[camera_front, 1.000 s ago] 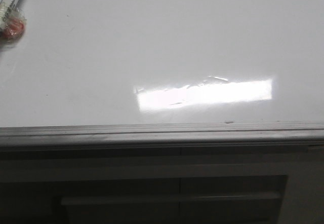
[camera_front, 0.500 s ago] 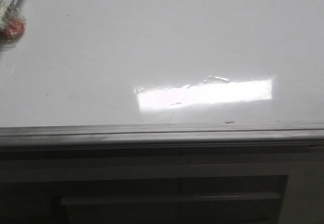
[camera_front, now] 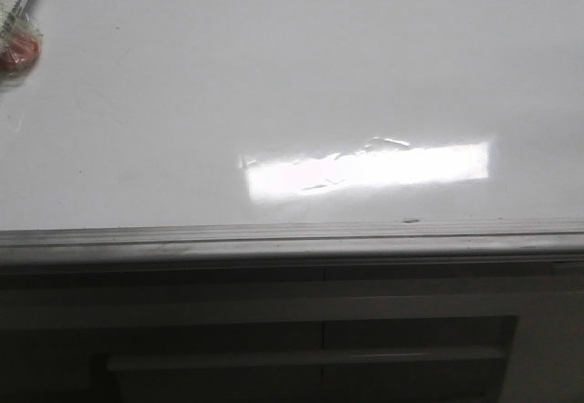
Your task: Write number 0 on whiteboard
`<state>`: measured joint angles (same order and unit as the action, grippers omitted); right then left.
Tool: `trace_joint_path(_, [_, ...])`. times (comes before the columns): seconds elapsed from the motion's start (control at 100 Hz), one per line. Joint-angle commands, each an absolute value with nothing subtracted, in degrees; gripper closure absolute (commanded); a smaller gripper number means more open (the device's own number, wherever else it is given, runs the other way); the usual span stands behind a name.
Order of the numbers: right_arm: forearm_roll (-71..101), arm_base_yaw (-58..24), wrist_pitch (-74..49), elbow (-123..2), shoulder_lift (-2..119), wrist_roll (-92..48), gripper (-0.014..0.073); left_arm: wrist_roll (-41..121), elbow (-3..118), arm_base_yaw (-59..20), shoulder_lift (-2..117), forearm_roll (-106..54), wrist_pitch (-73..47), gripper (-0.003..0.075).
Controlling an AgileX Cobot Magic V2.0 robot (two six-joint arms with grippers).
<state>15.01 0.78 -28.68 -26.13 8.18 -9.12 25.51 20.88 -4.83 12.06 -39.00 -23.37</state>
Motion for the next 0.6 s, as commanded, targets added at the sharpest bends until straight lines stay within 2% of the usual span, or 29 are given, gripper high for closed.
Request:
trace_joint_path(0.0, [14.9, -1.6, -27.9, -30.1, 12.9, -11.8, 0.0305, 26.4, 28.5, -4.8, 20.9, -33.8, -27.8, 0.044])
trace_joint_path(0.04, [14.9, -2.5, -28.4, -30.4, 14.3, -12.6, 0.0264, 26.4, 30.9, -5.6, 23.9, -33.2, -29.2, 0.0378])
trace_joint_path(0.09, [14.9, -3.4, -28.6, -30.9, 15.7, -13.6, 0.0242, 26.4, 33.2, -7.3, 26.9, -33.0, -30.0, 0.035])
trace_joint_path(0.28, [14.9, -5.4, -28.6, -30.9, 18.2, -15.1, 0.0243, 22.1, 41.2, -12.6, 38.7, -26.0, -36.8, 0.0407])
trace_joint_path(0.43, [14.9, -6.2, -28.6, -30.9, 18.3, -15.2, 0.0243, 11.6, 44.9, -15.1, 47.3, -17.1, -37.7, 0.0407])
trace_joint_path(0.59, [14.9, -6.2, -28.6, -30.9, 18.3, -15.2, 0.0243, 10.6, 45.9, -15.1, 52.8, -17.4, -36.6, 0.0402])
